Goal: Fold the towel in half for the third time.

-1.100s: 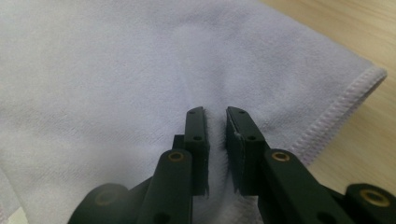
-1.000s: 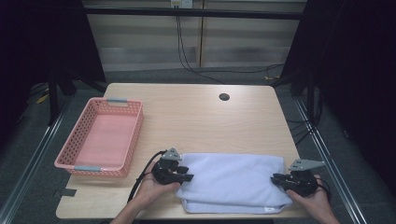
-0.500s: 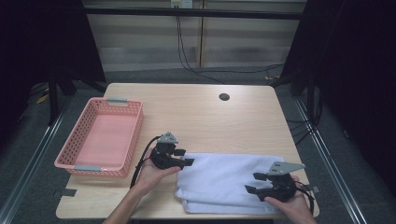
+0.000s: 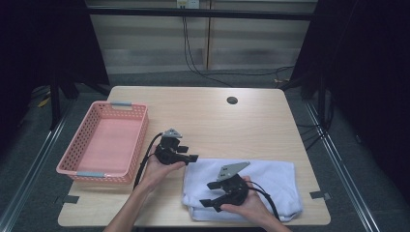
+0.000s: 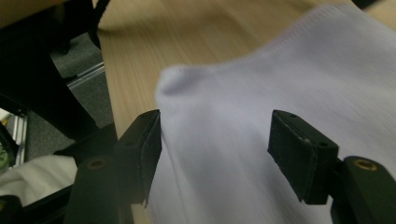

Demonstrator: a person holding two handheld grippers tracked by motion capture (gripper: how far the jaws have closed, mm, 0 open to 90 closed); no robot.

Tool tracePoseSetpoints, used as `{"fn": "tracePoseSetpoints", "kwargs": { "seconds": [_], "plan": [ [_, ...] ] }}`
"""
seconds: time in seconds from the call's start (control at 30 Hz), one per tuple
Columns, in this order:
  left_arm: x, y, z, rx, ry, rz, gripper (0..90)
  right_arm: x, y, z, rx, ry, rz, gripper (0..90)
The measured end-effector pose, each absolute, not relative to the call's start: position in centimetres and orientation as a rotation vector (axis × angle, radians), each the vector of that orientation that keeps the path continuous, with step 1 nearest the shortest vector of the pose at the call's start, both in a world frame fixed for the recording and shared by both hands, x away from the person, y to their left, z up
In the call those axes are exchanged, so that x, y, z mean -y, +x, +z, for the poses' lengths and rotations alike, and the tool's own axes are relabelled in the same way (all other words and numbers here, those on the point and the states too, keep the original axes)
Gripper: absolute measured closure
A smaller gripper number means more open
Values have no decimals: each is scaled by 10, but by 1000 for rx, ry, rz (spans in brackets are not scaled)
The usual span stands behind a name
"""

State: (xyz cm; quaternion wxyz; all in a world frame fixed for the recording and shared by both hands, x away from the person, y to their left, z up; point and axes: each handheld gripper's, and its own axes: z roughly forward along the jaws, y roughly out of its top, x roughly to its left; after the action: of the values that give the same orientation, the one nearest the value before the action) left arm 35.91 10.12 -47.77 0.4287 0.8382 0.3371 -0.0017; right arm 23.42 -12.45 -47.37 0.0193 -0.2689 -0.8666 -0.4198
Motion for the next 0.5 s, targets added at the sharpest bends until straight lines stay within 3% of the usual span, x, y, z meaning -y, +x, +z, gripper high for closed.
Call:
{"fn": "tracePoseSetpoints", "kwargs": {
  "seconds": [0.2, 0.5],
  "plan": [
    [-110, 357, -479, -865, 2085, 5, 381, 89, 238, -485, 2657, -723, -1276, 293],
    [-116, 357, -486, -914, 2086, 29, 374, 75, 219, -499, 2859, -641, -1255, 320]
  ]
}}
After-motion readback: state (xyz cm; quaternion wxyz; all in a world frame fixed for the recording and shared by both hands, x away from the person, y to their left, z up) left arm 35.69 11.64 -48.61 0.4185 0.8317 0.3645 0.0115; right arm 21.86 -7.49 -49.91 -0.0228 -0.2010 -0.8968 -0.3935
